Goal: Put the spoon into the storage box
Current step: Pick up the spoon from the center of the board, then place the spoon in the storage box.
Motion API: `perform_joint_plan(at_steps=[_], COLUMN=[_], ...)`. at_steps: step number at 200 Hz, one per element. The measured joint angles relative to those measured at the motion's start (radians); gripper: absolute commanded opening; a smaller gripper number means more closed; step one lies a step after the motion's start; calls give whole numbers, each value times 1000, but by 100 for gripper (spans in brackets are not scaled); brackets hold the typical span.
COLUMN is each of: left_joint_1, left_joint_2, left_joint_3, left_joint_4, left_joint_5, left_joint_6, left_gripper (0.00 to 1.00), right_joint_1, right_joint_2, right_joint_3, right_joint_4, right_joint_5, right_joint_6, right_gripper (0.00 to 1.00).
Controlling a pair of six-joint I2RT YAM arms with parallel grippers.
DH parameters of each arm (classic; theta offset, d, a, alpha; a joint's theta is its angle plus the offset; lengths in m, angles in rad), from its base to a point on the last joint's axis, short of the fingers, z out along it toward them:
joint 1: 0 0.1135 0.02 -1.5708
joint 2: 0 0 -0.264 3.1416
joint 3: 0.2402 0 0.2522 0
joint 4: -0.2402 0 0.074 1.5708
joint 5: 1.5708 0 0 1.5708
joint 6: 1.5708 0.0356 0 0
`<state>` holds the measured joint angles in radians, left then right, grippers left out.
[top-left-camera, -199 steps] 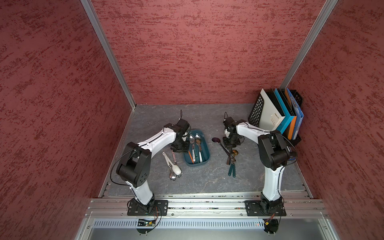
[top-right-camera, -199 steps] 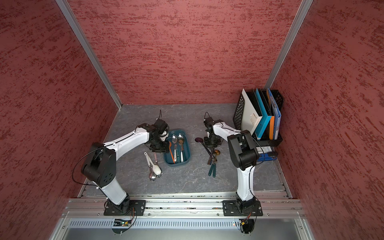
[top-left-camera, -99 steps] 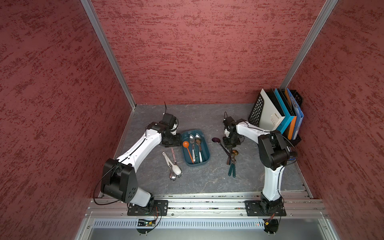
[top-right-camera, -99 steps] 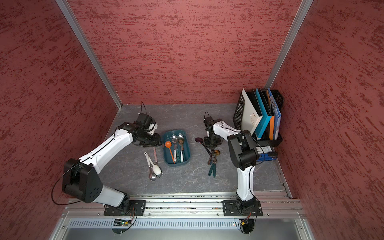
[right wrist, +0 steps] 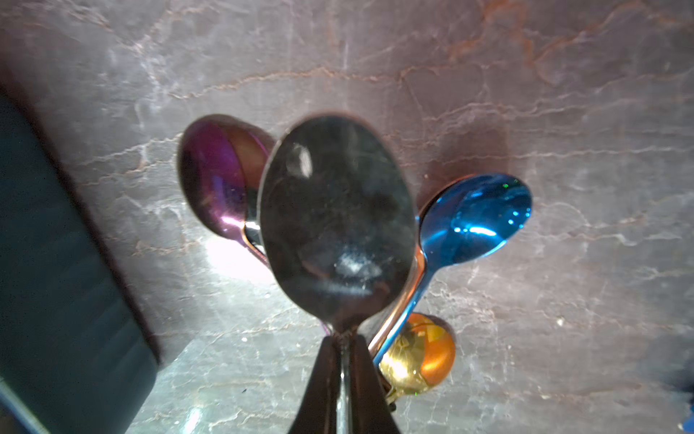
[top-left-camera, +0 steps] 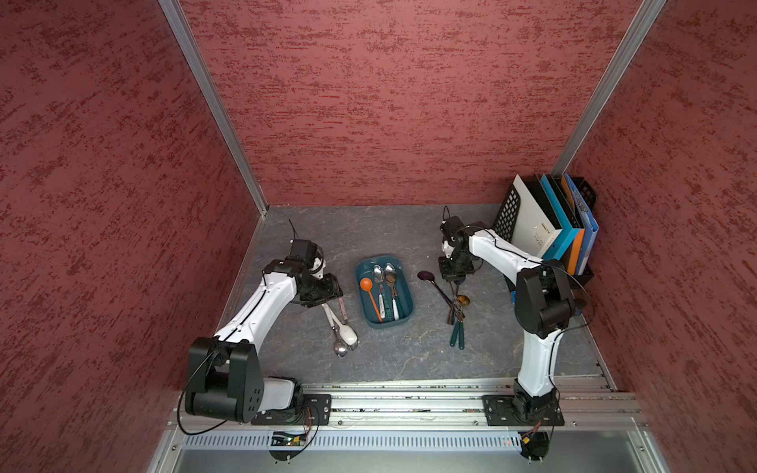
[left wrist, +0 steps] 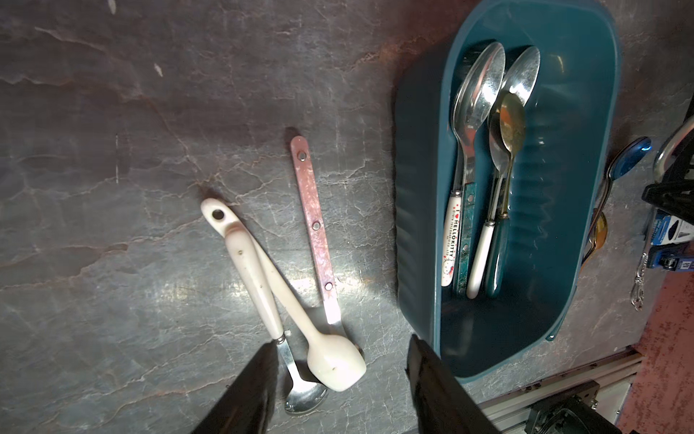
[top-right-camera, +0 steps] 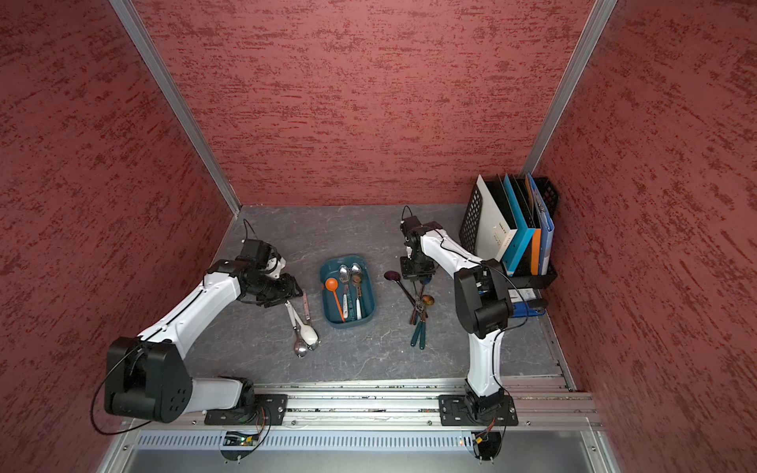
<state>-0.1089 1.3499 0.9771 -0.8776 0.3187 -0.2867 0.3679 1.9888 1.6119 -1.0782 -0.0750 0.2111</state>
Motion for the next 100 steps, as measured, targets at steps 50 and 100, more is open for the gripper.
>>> perform_joint_plan(at_steps=[50, 100], left_joint_1=[60, 113], left_joint_2=[-13, -61], left_joint_3=[-67, -123], left_joint_4=[32, 42], left_joint_5=[44, 67], left_joint_6=[-35, -61], left_gripper=[59, 60], right_joint_1=[90, 229], right_joint_2=[6, 79], right_joint_3=[216, 397], right_joint_4=[-104, -155], right_joint_5=[-25, -85], right_joint_6=[34, 98], right_gripper=[8, 8])
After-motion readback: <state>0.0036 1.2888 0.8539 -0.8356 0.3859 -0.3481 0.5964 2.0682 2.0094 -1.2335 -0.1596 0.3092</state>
